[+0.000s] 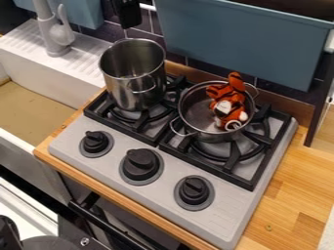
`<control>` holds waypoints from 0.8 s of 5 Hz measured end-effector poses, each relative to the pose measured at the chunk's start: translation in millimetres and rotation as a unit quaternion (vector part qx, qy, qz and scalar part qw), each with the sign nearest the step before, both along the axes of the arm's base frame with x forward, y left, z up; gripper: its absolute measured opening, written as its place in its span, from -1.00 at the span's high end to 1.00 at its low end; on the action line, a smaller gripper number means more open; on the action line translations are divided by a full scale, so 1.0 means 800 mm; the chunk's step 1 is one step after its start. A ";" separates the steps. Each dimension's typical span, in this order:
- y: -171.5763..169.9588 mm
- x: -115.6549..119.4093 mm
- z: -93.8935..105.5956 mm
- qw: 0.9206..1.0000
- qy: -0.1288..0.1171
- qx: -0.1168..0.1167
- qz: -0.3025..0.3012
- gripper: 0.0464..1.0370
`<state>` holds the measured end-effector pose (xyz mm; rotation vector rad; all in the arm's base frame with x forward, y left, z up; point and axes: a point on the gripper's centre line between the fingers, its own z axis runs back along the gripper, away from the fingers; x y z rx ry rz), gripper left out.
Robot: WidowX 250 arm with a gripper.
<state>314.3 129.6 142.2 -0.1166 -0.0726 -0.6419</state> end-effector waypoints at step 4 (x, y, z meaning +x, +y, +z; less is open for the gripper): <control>-0.083 -0.010 -0.011 0.953 -0.017 0.057 -0.296 -0.92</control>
